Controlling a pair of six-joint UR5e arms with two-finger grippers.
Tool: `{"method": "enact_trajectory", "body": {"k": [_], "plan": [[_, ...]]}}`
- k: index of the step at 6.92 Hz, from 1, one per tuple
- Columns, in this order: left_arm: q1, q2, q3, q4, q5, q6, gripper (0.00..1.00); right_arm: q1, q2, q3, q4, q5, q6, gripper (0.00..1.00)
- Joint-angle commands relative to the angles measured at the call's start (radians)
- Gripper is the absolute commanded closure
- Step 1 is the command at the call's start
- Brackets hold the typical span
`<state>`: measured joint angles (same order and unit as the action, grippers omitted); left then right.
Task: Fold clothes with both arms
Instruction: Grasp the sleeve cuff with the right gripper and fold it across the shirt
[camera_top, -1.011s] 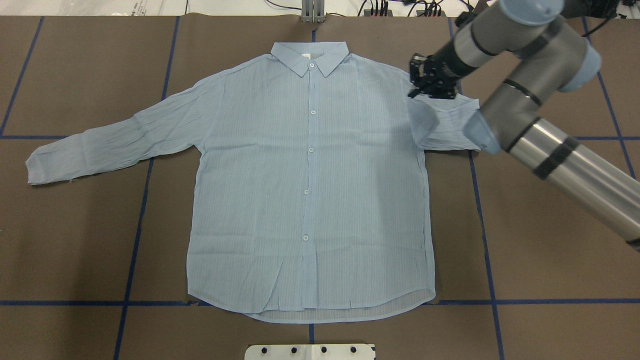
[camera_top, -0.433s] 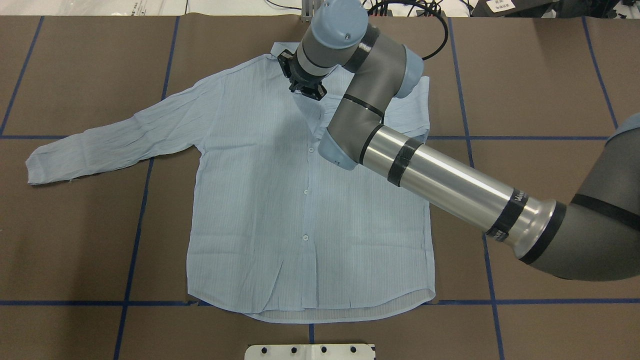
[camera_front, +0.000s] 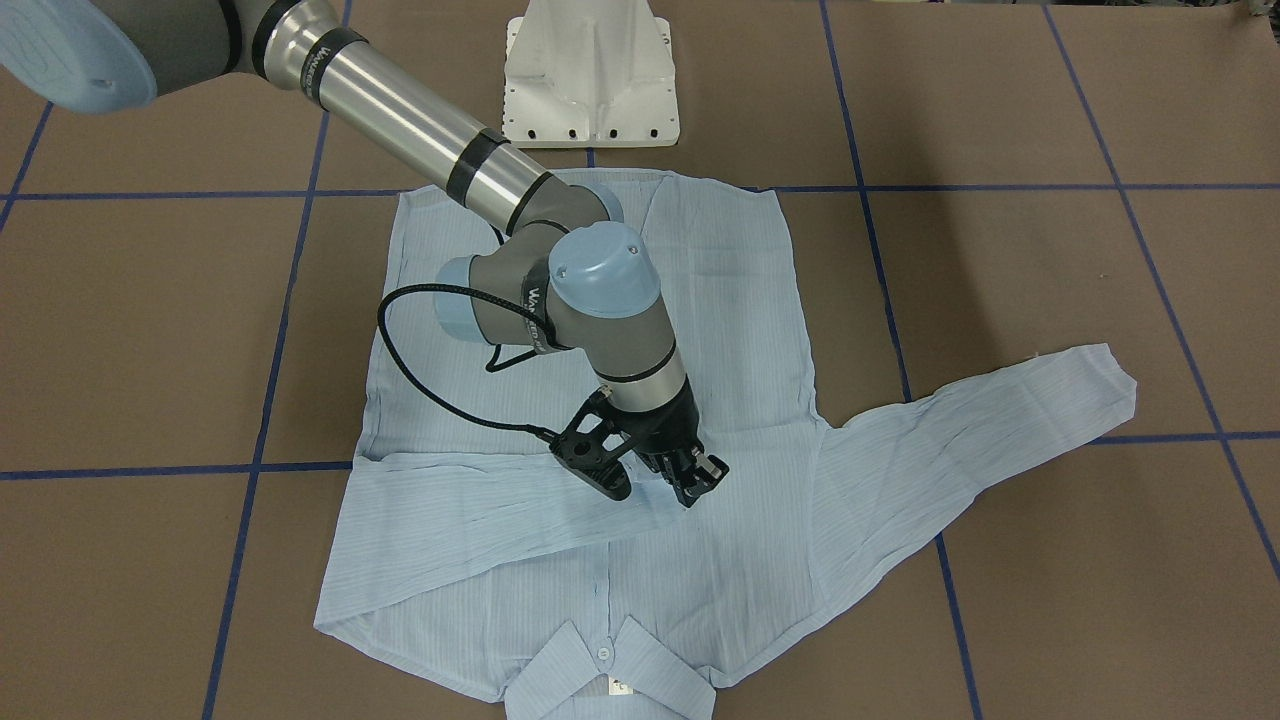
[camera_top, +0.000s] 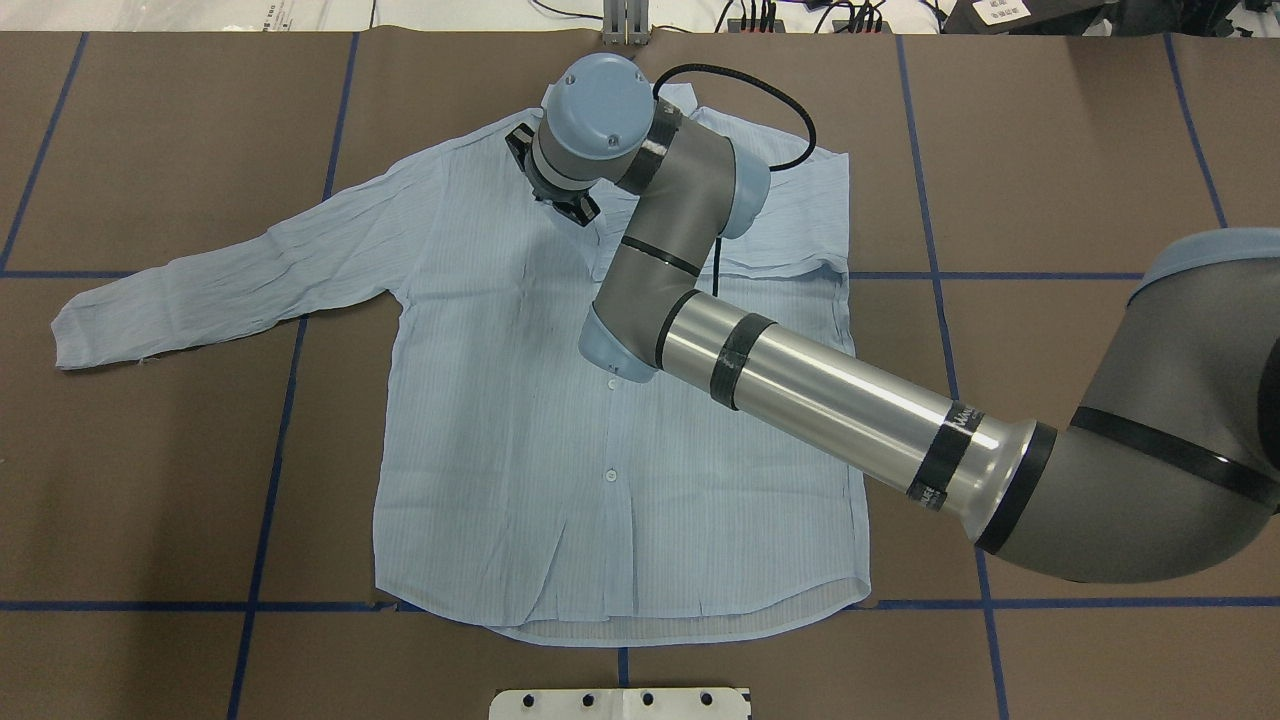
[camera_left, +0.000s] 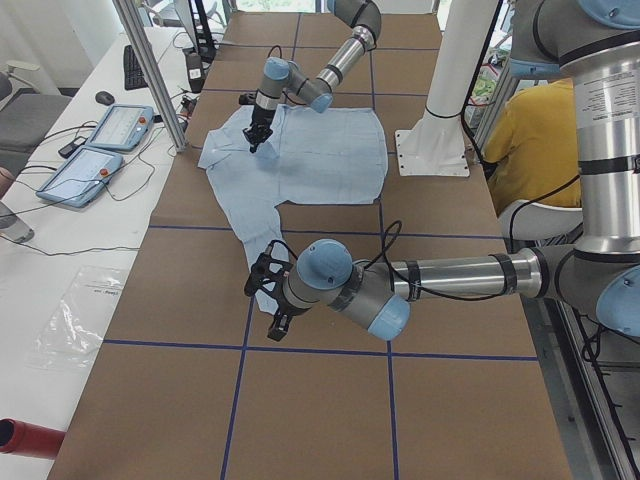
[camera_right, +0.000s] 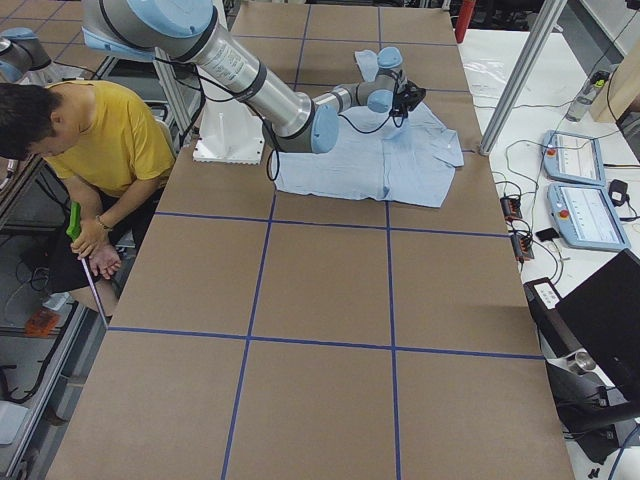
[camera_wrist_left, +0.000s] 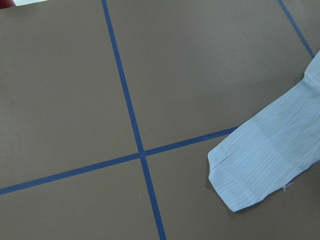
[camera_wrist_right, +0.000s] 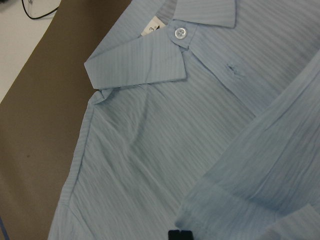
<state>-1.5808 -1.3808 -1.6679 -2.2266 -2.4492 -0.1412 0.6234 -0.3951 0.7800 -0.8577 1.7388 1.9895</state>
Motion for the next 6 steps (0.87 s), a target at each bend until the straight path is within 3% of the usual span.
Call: {"method": "enact_trajectory", "body": {"k": [1,2,3,5,6], "plan": [[0.051,-0.024,0.0,0.001,-0.008,0.0,0.01,-0.028,0.004,-0.01,0.003,-0.044,0.008,0.77],[0.111,-0.03,0.007,0.01,-0.007,-0.061,0.0,-0.043,0.004,-0.008,0.003,-0.086,0.029,0.01],[0.161,-0.032,0.016,-0.001,-0.008,-0.186,0.0,-0.054,0.008,-0.005,0.002,-0.1,0.038,0.0],[0.219,-0.081,0.103,-0.002,-0.011,-0.205,0.0,-0.076,0.016,0.065,-0.011,-0.102,0.087,0.0],[0.231,-0.119,0.169,-0.005,-0.042,-0.287,0.0,-0.077,-0.049,0.205,-0.067,-0.096,0.083,0.0]]}}
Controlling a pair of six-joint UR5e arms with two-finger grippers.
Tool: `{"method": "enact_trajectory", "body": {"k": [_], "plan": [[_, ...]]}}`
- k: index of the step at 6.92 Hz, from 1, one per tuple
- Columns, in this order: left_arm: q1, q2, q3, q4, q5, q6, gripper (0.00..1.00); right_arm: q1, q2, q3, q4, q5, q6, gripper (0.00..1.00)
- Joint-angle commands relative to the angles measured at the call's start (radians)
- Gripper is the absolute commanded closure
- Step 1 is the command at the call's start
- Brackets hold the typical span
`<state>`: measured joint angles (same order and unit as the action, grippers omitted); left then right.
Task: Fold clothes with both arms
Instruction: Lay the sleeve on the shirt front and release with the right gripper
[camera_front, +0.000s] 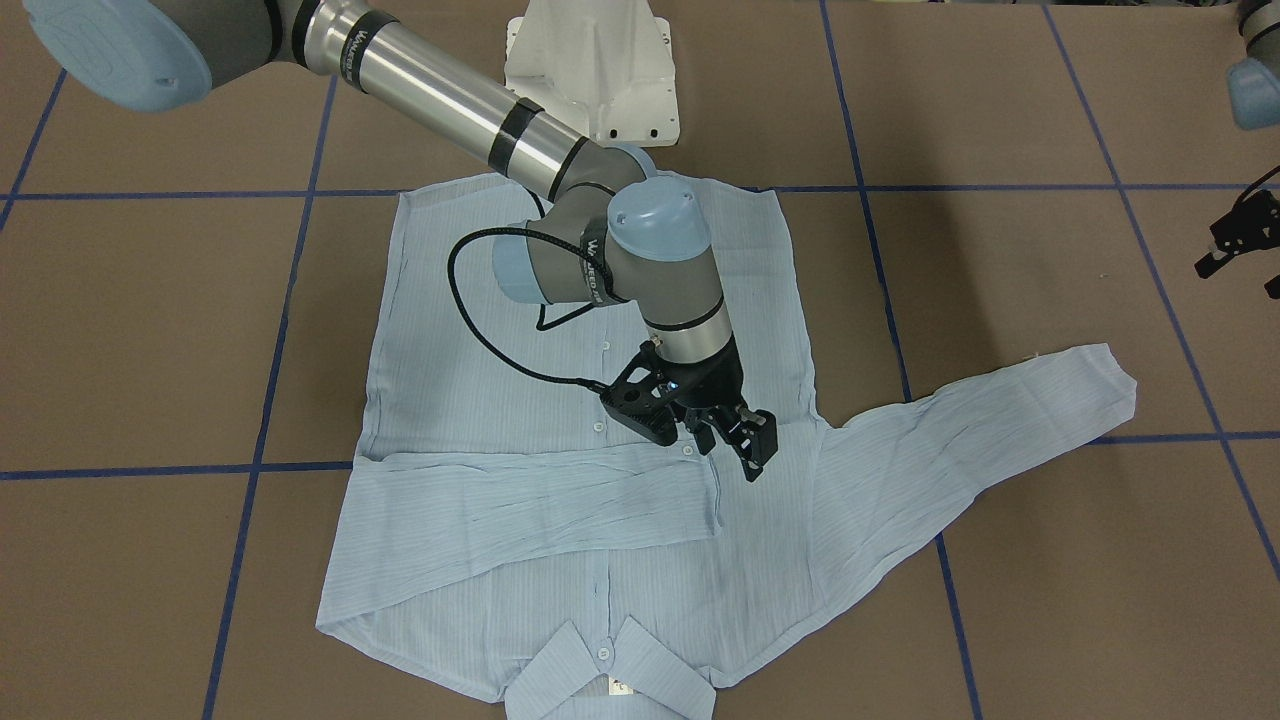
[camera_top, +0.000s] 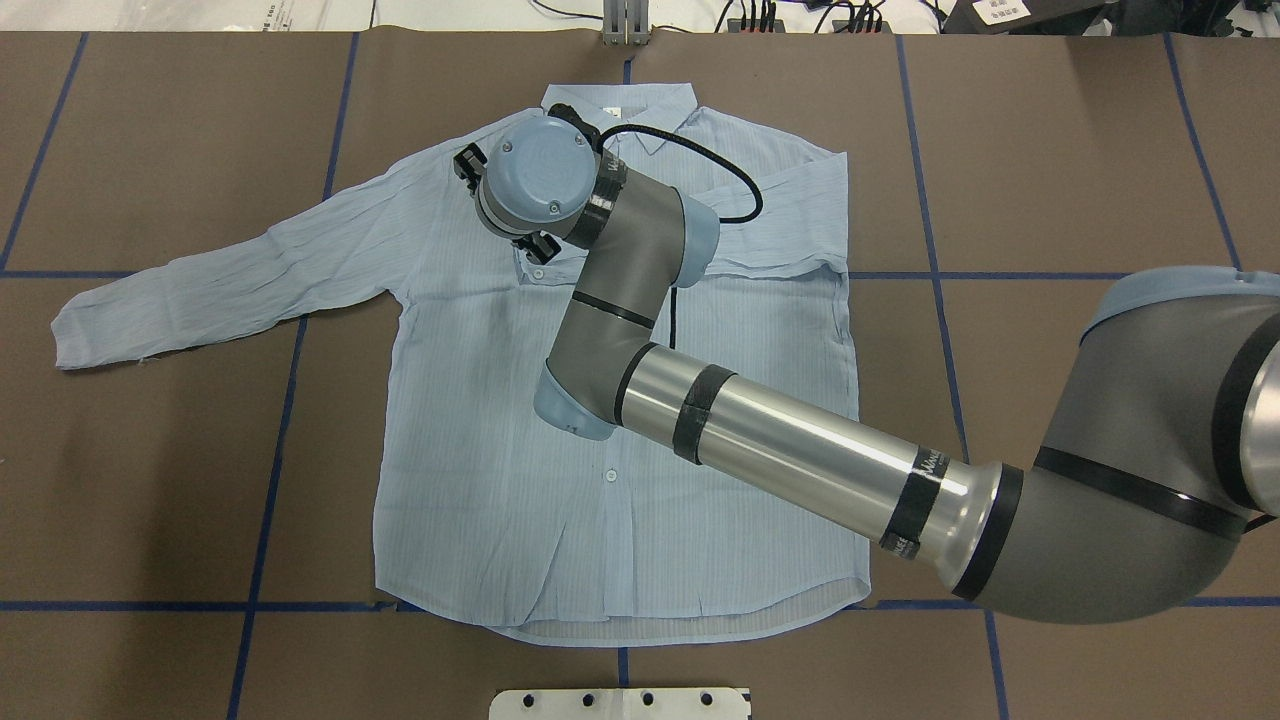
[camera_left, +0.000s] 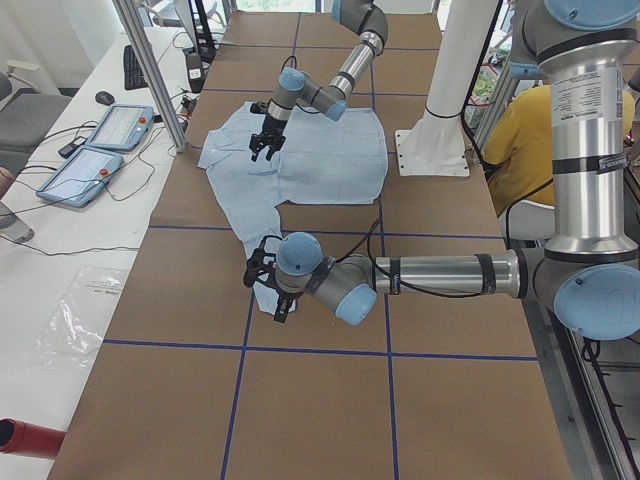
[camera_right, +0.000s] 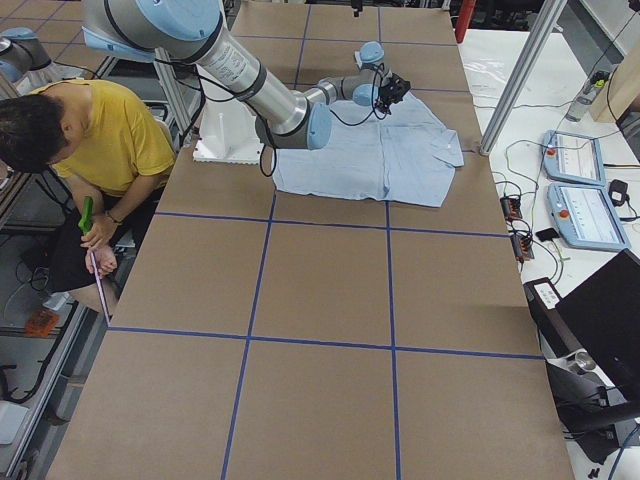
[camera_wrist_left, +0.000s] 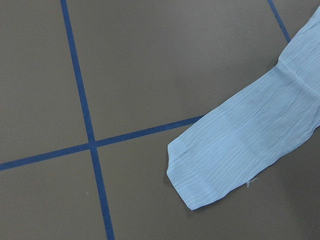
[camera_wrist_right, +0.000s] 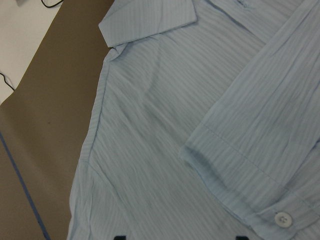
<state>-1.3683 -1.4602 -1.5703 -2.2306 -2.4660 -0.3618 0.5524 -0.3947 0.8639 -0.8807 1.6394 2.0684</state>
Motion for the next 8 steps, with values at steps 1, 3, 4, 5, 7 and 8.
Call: {"method": "enact_trajectory", "body": {"k": [1,3,4,5,7,8], "plan": [[0.031,-0.078,0.111,-0.009,-0.025,-0.121,0.0,-0.006,-0.097,0.207,-0.079,0.007,0.002,0.0],[0.081,-0.144,0.185,-0.033,-0.021,-0.166,0.0,-0.003,-0.143,0.306,-0.134,0.054,0.001,0.0],[0.116,-0.164,0.241,-0.087,-0.021,-0.169,0.01,-0.002,-0.188,0.392,-0.208,0.072,-0.004,0.0],[0.126,-0.189,0.3,-0.134,-0.021,-0.181,0.06,-0.002,-0.241,0.467,-0.219,0.073,-0.005,0.0],[0.159,-0.227,0.342,-0.15,0.019,-0.183,0.12,-0.002,-0.367,0.636,-0.242,0.091,-0.007,0.0],[0.163,-0.23,0.354,-0.152,0.022,-0.183,0.18,-0.005,-0.366,0.641,-0.259,0.097,-0.008,0.0]]}}
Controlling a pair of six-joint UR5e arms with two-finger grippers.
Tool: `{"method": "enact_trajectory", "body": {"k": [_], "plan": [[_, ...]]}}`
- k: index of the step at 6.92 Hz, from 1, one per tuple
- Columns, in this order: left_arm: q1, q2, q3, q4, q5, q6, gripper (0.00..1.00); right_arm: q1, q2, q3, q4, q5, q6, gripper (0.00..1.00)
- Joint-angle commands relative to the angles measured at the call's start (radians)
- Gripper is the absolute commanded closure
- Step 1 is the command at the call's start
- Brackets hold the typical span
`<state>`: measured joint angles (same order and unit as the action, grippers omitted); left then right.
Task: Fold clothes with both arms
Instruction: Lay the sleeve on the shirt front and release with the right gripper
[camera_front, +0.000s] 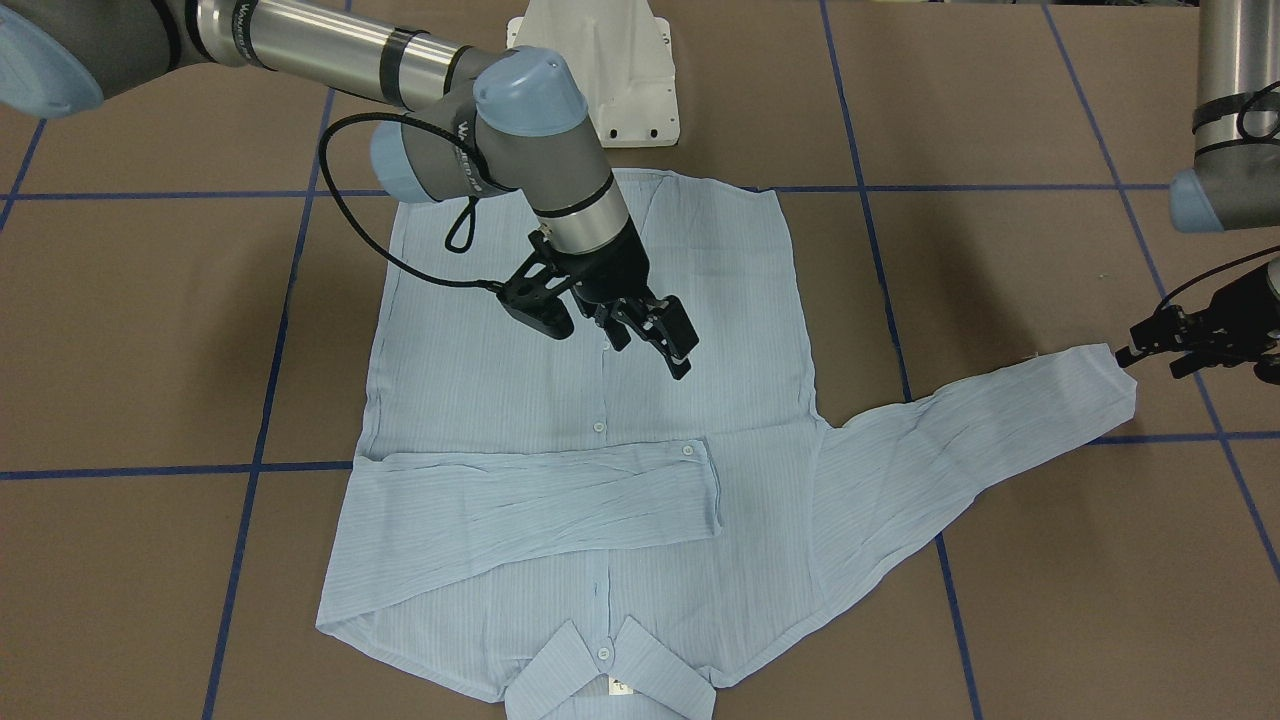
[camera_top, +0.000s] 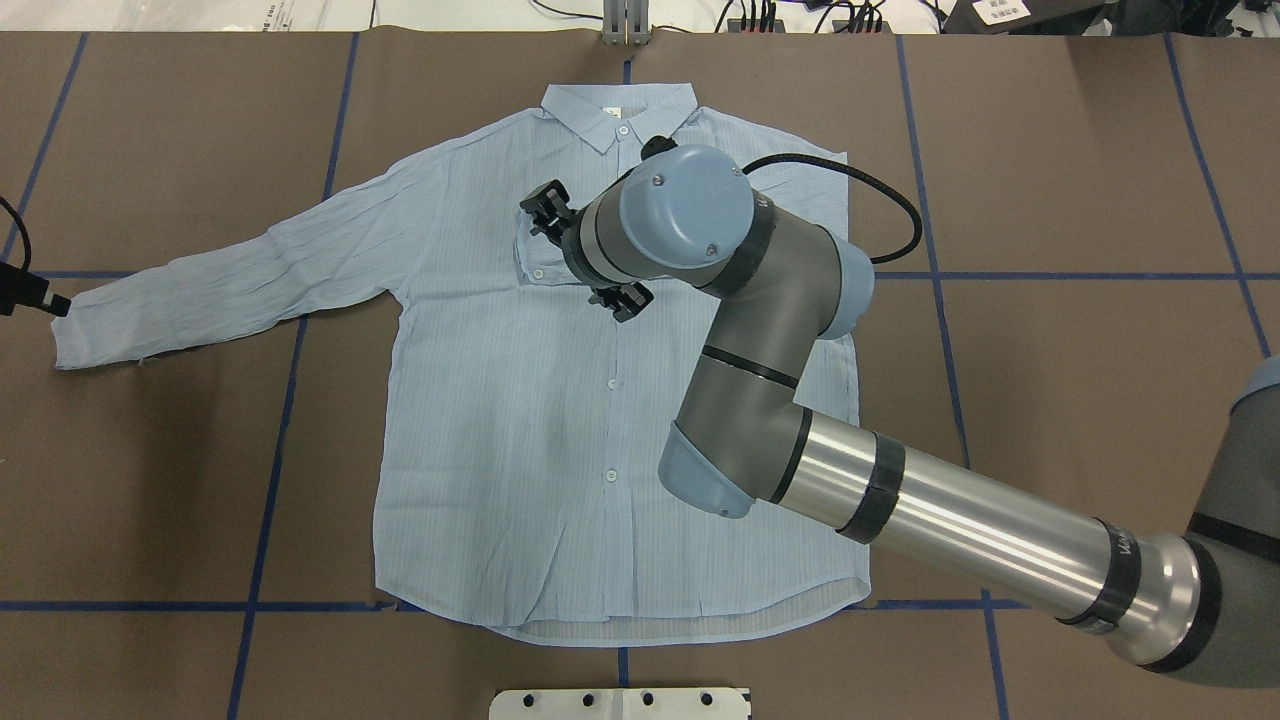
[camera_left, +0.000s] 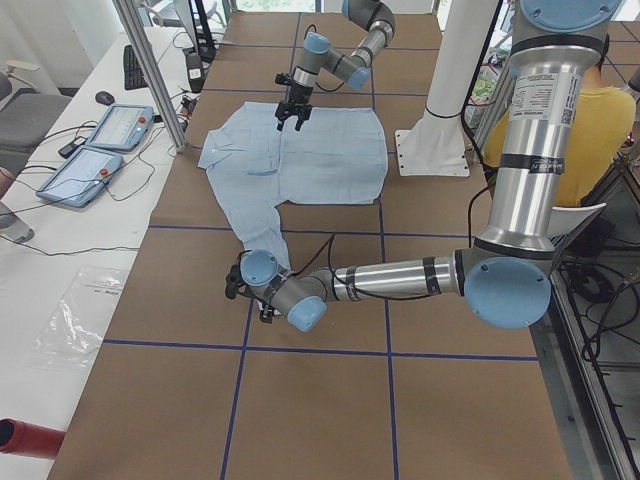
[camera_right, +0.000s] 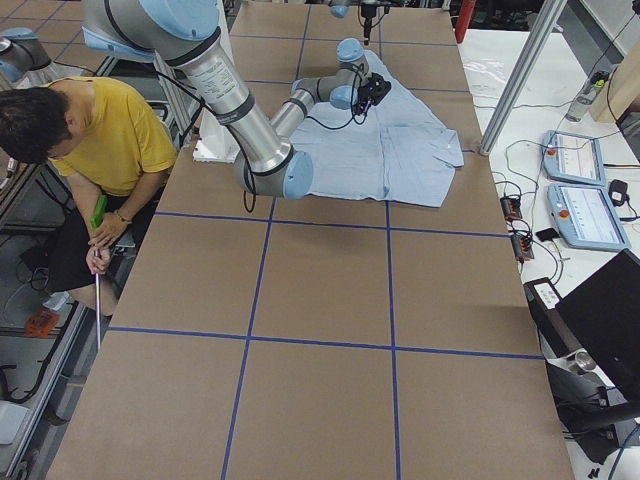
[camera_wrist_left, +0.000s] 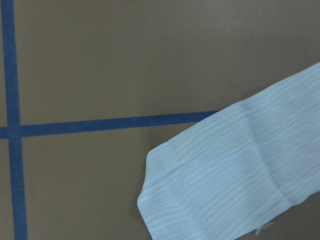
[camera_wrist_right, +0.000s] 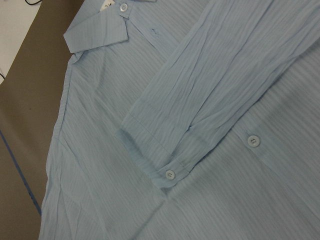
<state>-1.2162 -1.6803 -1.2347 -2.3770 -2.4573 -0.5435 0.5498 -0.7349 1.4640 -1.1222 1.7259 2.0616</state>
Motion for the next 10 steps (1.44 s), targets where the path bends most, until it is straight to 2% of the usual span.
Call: {"method": "enact_trajectory", "body": {"k": [1,4,6,7,10], "plan": [[0.021,-0.024,0.038,-0.014,0.032,-0.001,0.21,-0.002,-0.029,0.054,-0.018,0.012,-0.001,0.0],[0.024,-0.028,0.076,-0.048,0.049,-0.001,0.29,-0.01,-0.041,0.067,-0.016,0.014,-0.008,0.0],[0.032,-0.039,0.089,-0.051,0.049,-0.007,0.3,-0.01,-0.085,0.123,-0.018,0.02,-0.006,0.0],[0.037,-0.039,0.089,-0.051,0.049,-0.007,0.33,-0.011,-0.109,0.143,-0.014,0.021,-0.006,0.0],[0.04,-0.039,0.089,-0.05,0.049,-0.01,0.41,-0.011,-0.109,0.148,-0.016,0.021,-0.006,0.0]]}}
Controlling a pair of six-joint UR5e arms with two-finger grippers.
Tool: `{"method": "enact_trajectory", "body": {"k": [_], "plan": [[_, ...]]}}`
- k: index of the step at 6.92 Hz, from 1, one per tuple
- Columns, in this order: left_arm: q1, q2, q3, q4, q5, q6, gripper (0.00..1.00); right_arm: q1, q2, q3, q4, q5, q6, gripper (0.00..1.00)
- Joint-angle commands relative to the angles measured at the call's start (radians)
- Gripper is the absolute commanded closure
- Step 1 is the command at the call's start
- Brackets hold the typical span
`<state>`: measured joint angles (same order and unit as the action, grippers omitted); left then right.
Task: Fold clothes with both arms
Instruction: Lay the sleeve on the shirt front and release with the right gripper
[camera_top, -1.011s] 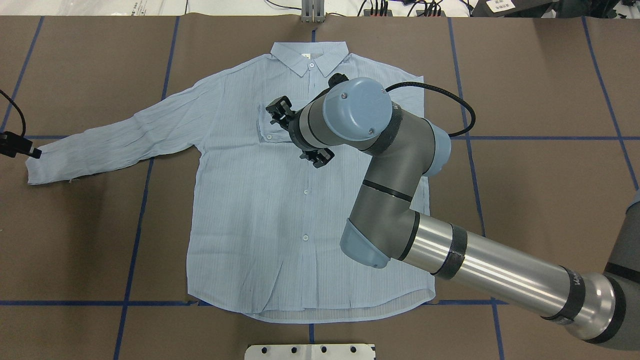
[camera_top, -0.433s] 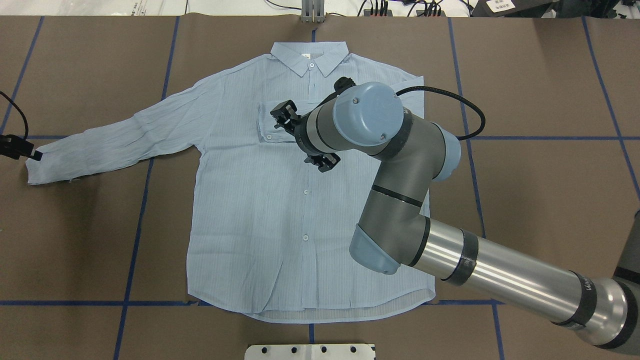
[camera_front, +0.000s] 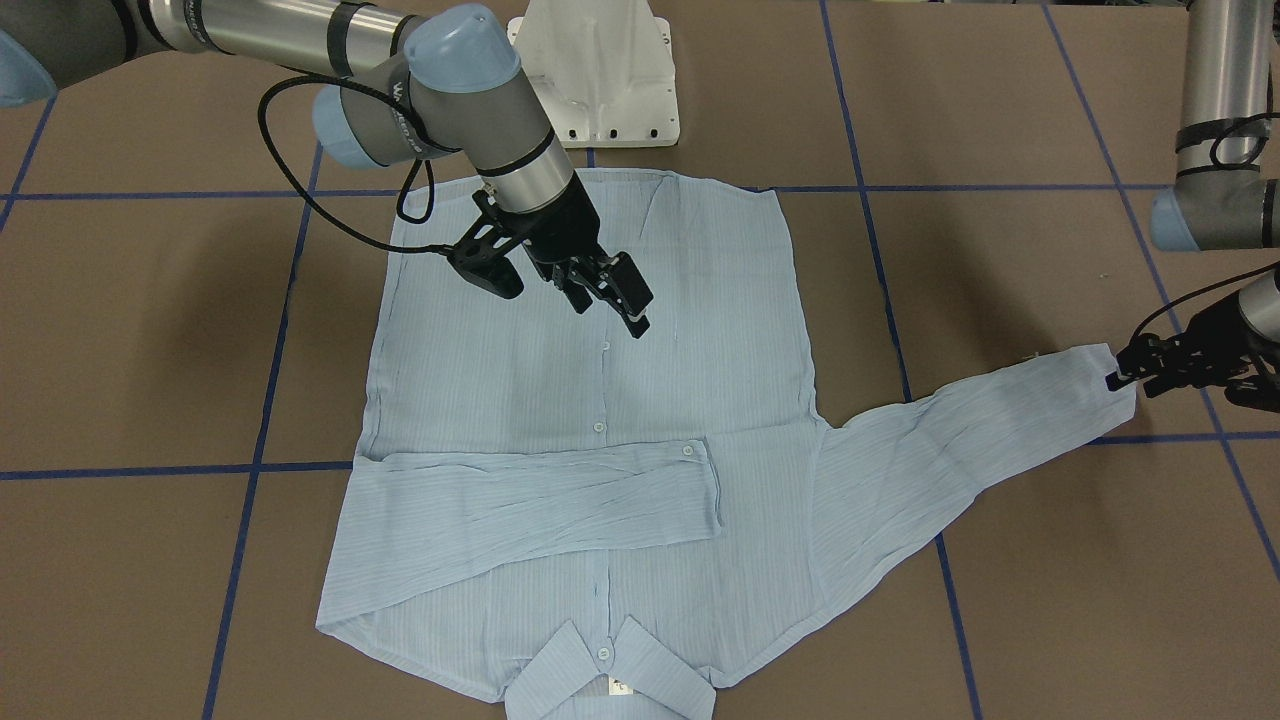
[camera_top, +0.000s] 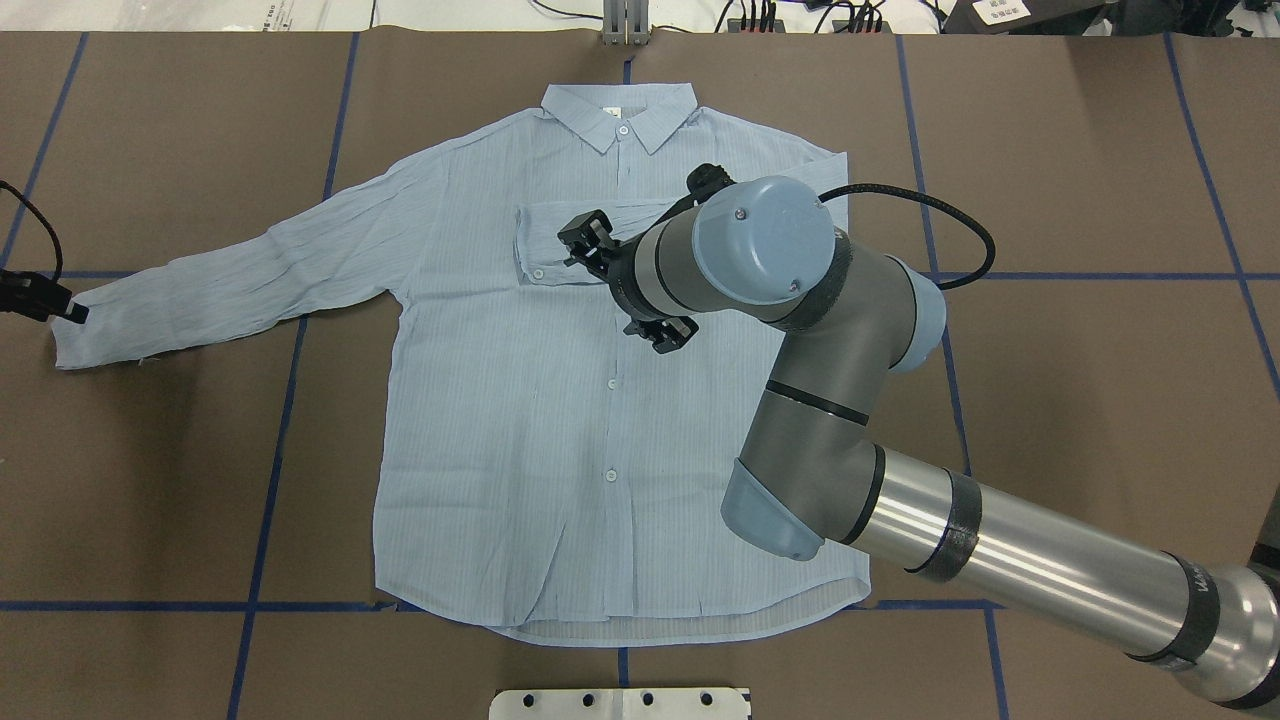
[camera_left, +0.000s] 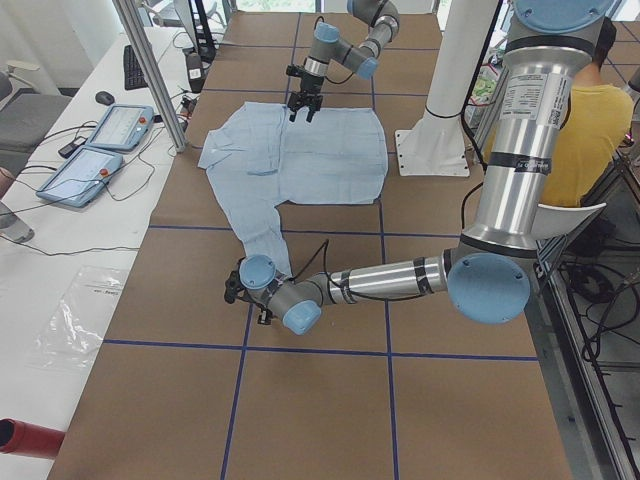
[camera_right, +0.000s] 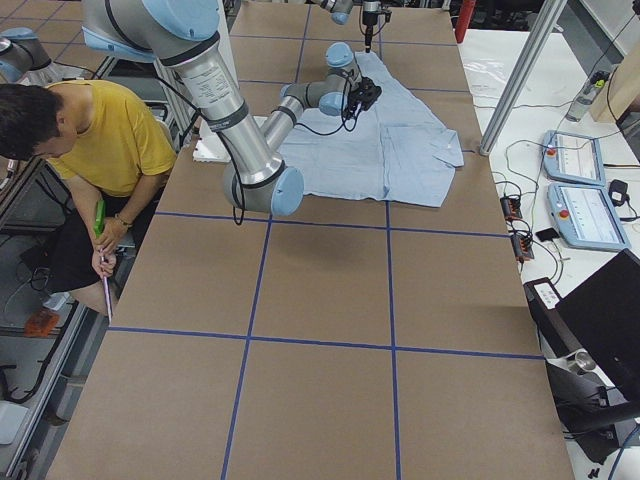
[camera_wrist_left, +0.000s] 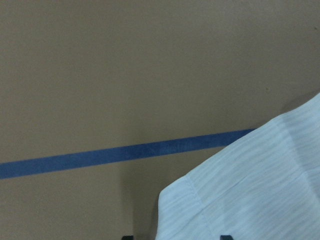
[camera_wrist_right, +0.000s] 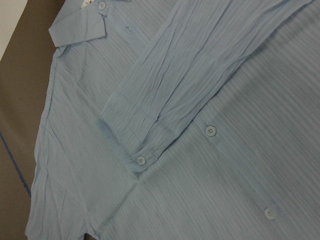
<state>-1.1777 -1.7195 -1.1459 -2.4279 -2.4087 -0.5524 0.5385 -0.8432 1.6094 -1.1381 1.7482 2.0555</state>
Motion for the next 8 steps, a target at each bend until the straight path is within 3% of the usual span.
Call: {"method": "enact_trajectory", "body": {"k": [1,2,3,5,7,8], "plan": [[0.003,0.001,0.002,0.001,0.0,-0.001,0.43,0.0,0.0,0.006,0.0,0.001,0.0,0.0],[0.003,0.006,0.002,0.001,0.0,0.0,0.48,0.001,-0.004,0.012,-0.002,0.001,0.0,0.0],[0.003,0.009,0.003,0.001,0.0,-0.001,0.6,0.001,-0.004,0.012,-0.002,0.001,0.0,0.0],[0.003,0.001,-0.004,0.0,0.0,-0.079,1.0,0.001,-0.002,0.011,0.0,0.001,0.0,0.0],[0.001,0.006,-0.065,0.015,-0.018,-0.099,1.0,0.003,-0.005,0.01,0.0,0.002,-0.002,0.0],[0.003,0.0,-0.154,0.013,-0.068,-0.235,1.0,0.011,-0.007,0.012,-0.002,0.016,-0.002,0.0]]}}
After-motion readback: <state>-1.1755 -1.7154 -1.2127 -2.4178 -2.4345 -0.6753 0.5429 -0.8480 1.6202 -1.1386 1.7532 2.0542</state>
